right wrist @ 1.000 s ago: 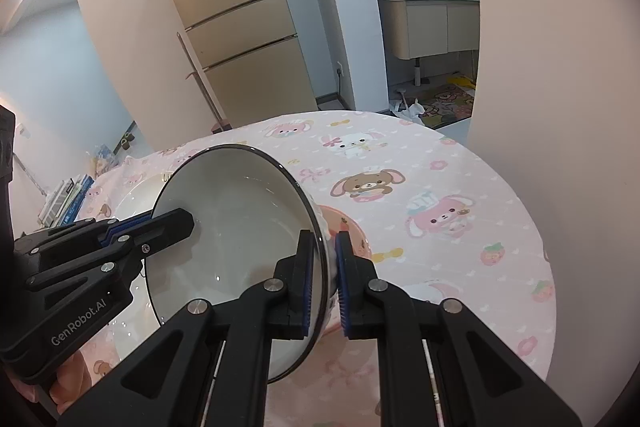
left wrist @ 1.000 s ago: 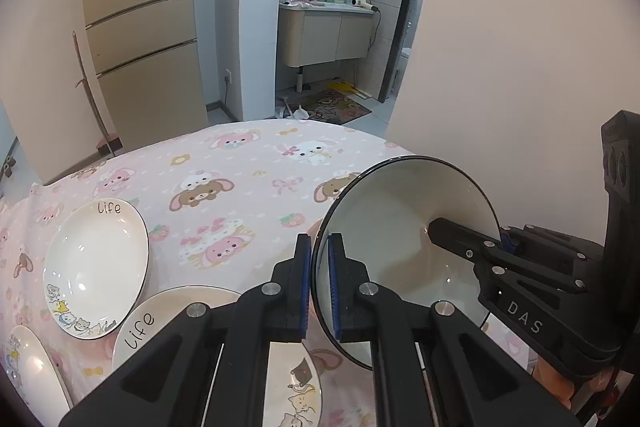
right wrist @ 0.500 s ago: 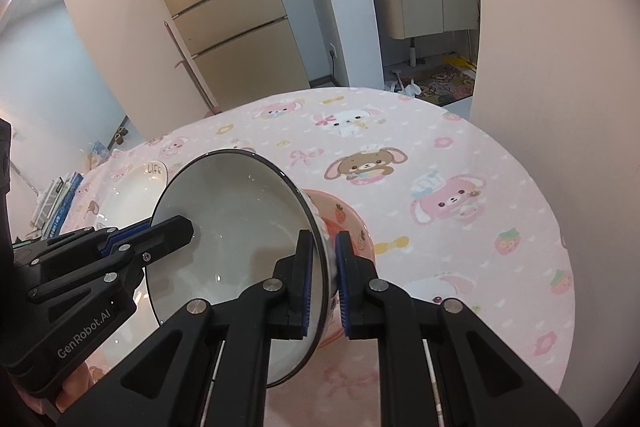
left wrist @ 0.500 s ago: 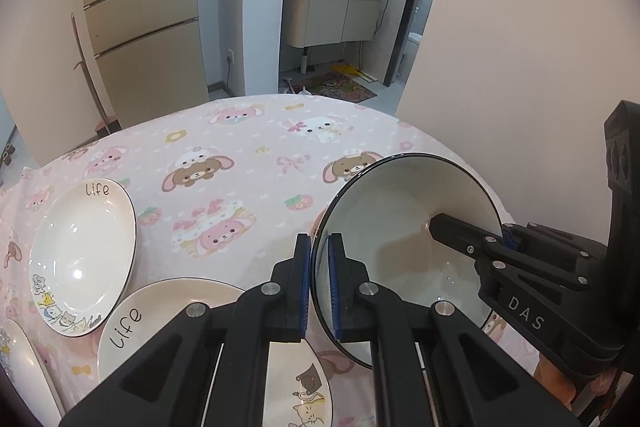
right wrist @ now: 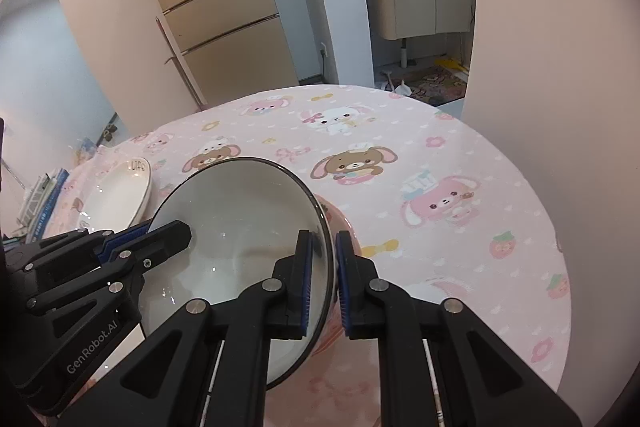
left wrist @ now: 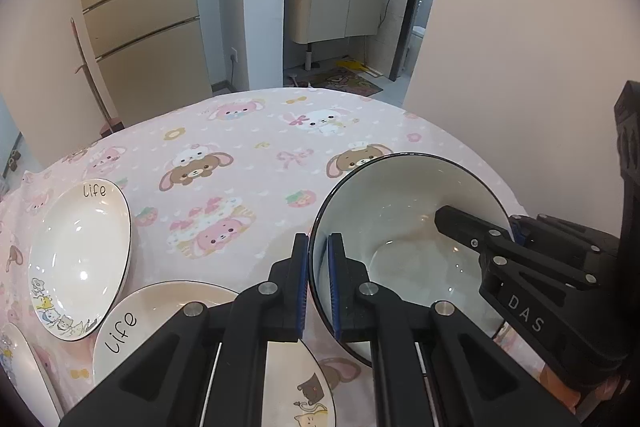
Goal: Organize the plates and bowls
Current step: 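Carry the white bowl with both tools and lower it onto the pink bowls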
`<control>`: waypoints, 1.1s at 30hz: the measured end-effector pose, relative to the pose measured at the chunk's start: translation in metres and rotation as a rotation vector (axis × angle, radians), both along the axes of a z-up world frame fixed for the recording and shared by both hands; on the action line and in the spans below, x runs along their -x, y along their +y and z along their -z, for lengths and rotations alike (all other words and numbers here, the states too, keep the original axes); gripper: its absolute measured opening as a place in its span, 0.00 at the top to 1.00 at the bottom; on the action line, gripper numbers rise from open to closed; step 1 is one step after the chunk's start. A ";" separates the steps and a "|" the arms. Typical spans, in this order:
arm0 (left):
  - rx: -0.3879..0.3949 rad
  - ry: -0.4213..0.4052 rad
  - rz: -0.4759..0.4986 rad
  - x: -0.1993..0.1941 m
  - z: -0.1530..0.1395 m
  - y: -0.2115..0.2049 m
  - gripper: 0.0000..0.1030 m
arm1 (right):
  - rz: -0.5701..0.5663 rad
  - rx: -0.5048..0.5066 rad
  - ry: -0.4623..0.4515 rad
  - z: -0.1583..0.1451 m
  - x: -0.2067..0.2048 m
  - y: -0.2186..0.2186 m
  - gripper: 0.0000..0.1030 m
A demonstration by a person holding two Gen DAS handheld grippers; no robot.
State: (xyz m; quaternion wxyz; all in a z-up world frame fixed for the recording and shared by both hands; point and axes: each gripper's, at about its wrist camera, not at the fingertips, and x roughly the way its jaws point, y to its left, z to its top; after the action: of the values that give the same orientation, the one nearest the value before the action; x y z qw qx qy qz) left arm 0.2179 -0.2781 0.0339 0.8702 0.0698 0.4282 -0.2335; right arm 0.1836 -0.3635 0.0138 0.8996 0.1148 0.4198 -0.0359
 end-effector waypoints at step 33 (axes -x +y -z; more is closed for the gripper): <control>0.026 0.084 0.023 -0.011 0.017 0.004 0.89 | 0.004 0.161 -0.053 0.009 0.000 0.009 0.87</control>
State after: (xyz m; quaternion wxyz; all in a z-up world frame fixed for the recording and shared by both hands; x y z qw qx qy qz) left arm 0.2285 -0.2746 0.0164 0.8496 0.0534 0.4604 -0.2518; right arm 0.1836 -0.3542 0.0045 0.9166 0.0439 0.3916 -0.0685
